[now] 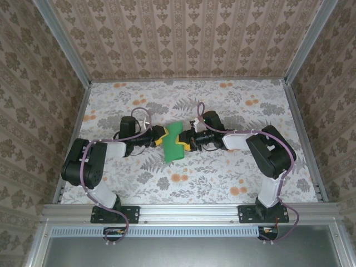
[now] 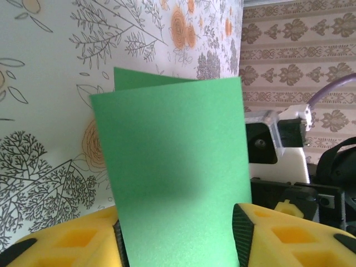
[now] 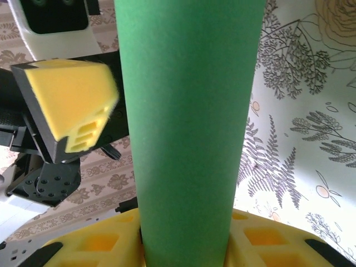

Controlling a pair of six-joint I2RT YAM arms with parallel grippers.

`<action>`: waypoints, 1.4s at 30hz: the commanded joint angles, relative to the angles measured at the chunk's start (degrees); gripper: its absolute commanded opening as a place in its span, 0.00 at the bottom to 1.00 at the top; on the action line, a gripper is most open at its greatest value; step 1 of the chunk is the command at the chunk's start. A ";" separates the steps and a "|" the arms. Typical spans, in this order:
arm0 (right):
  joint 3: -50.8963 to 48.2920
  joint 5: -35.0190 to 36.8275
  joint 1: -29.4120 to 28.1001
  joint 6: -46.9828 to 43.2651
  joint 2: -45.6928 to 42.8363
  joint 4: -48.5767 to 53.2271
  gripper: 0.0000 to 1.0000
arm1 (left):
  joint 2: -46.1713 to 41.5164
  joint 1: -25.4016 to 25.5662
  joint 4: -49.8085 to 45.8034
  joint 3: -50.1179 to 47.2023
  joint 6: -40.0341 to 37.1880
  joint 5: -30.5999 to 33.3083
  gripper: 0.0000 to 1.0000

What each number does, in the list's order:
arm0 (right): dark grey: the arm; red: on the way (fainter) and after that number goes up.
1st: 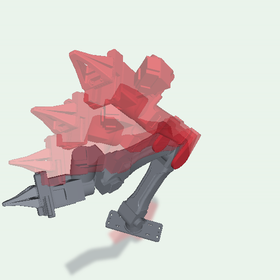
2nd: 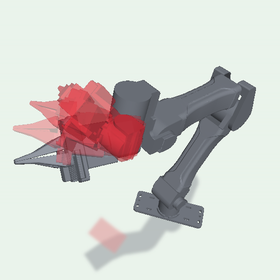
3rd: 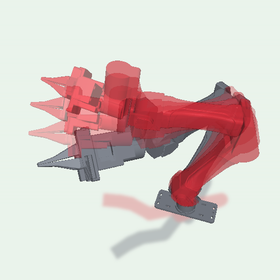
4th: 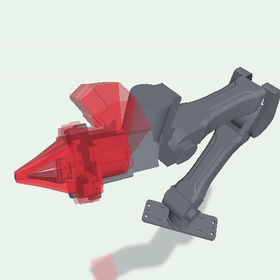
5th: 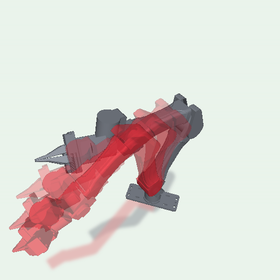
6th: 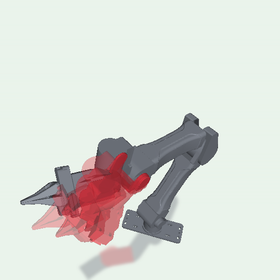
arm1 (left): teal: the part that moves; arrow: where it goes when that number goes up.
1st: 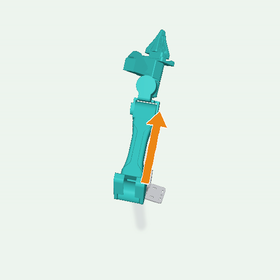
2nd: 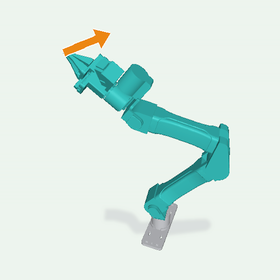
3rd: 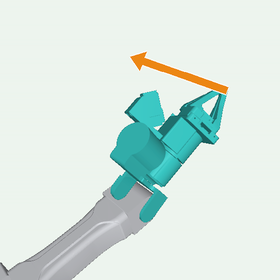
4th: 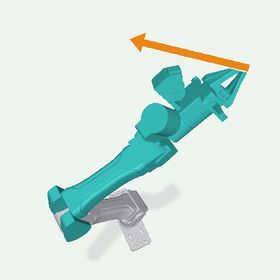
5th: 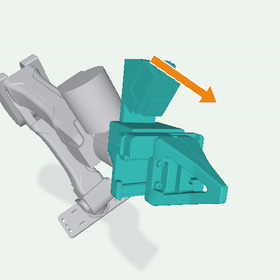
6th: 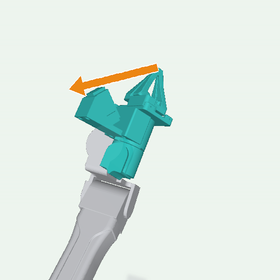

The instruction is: Fold a paper plane with a square sheet of paper (pick it up from the middle)

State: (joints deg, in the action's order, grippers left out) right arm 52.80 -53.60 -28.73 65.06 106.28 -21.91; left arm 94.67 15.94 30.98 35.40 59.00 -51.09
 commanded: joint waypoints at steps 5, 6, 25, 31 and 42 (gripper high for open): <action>1.99 0.58 -0.10 -3.08 1.90 4.54 0.37 | -0.45 -0.74 4.67 -0.31 0.67 -0.94 0.43; 2.06 0.61 -0.10 -3.05 2.01 4.66 0.37 | -0.35 -0.66 5.14 -0.33 0.72 -1.03 0.41; 3.52 20.03 -0.10 -16.78 -8.54 35.82 0.72 | 5.18 5.55 1.34 3.87 -4.23 2.70 0.00; 4.07 31.49 -0.10 -20.17 -13.39 45.18 0.78 | 7.86 7.52 3.77 4.33 -2.56 2.85 0.00; 1.38 31.05 -1.88 -18.57 -12.61 37.52 0.76 | 10.06 12.27 0.79 5.71 -3.54 9.49 0.00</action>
State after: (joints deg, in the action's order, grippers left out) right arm 54.85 -23.90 -29.67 46.15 92.75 17.47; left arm 103.57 27.77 32.62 39.88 56.12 -44.47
